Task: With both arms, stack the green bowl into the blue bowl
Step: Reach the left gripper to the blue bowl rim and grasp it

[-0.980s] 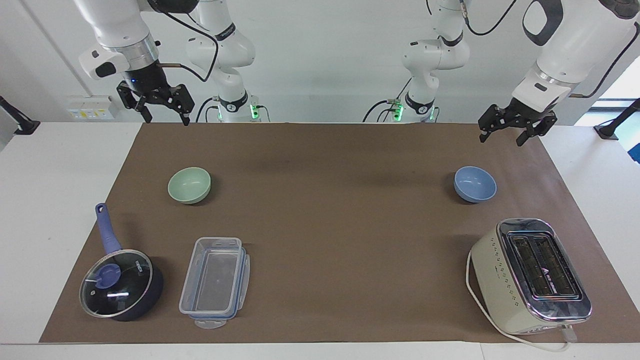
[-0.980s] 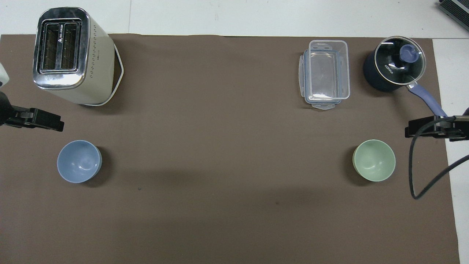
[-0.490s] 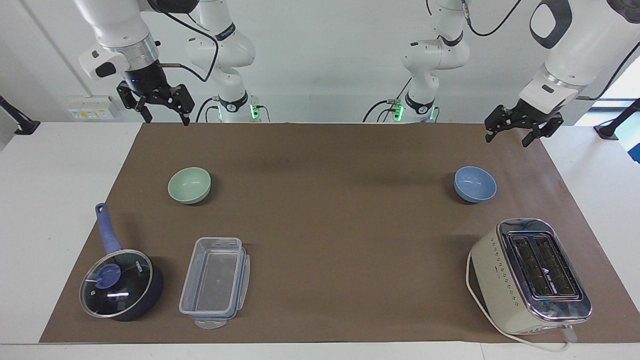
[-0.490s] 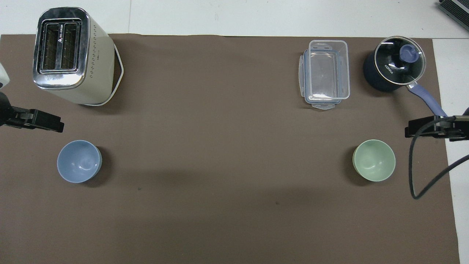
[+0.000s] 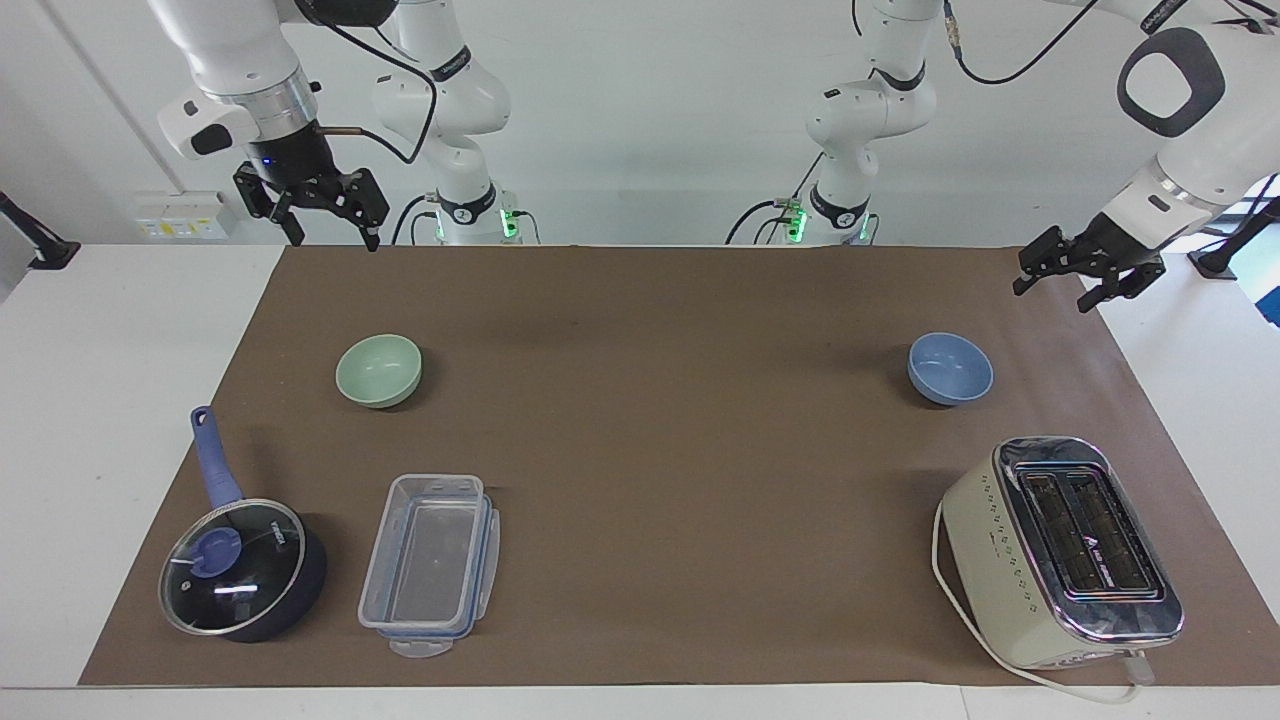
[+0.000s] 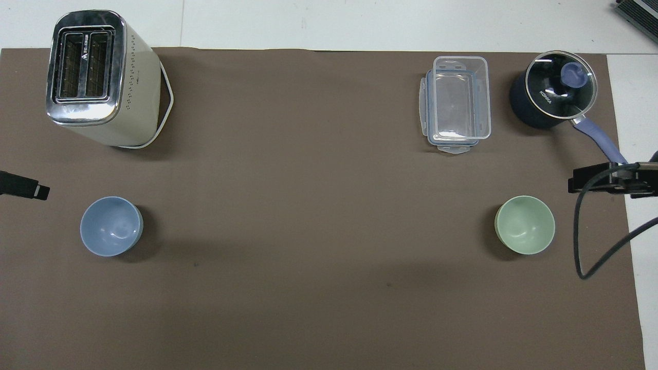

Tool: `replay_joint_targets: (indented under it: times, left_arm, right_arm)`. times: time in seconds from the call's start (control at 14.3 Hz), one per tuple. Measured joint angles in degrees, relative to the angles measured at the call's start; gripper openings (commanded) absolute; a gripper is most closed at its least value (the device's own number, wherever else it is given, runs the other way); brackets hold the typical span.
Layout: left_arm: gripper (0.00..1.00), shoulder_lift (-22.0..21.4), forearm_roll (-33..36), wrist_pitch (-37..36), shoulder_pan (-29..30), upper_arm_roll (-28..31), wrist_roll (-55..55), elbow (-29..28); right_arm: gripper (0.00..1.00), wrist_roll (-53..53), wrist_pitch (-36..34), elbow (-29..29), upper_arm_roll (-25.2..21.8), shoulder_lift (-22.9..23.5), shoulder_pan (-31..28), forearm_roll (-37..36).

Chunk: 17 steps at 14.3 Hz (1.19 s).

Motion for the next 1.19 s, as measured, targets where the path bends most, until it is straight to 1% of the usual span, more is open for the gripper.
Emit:
replay_joint_targets:
  times: [0.21, 0.35, 0.49, 0.77, 0.98, 1.05, 1.12, 1.19]
  left_arm:
    - [1.00, 0.05, -0.94, 4.28, 2.19, 0.08, 4.19, -3.49]
    - [1.00, 0.14, -1.88, 8.97, 3.67, 0.14, 8.31, -7.23]
    - [1.00, 0.50, -2.41, 11.14, 5.31, 0.18, 10.91, -10.04]
    - [1.00, 3.28, -5.39, 16.98, 6.91, 0.18, 14.01, -13.18]
    - [0.95, 5.64, -6.74, 20.44, 7.88, 0.21, 16.64, -15.25]
    - [0.91, 6.15, -7.39, 20.95, 7.96, 0.19, 16.83, -15.63]
    - [0.91, 6.33, -8.16, 21.71, 7.97, 0.13, 16.89, -16.14]
    - [0.87, 6.32, -8.78, 22.45, 7.97, 0.01, 16.91, -16.67]
  right_arm:
    - [1.00, 0.00, 0.00, 0.00, 0.00, 0.00, 0.00, 0.00]
    - [1.00, 0.00, 0.00, 0.00, 0.00, 0.00, 0.00, 0.00]
    - [1.00, 0.00, 0.00, 0.00, 0.00, 0.00, 0.00, 0.00]
    - [1.00, 0.00, 0.00, 0.00, 0.00, 0.00, 0.00, 0.00]
    - [1.00, 0.00, 0.00, 0.00, 0.00, 0.00, 0.00, 0.00]
    - [1.00, 0.00, 0.00, 0.00, 0.00, 0.00, 0.00, 0.00]
    - [1.00, 0.00, 0.00, 0.00, 0.00, 0.00, 0.00, 0.00]
    - [1.00, 0.00, 0.00, 0.00, 0.00, 0.00, 0.00, 0.00]
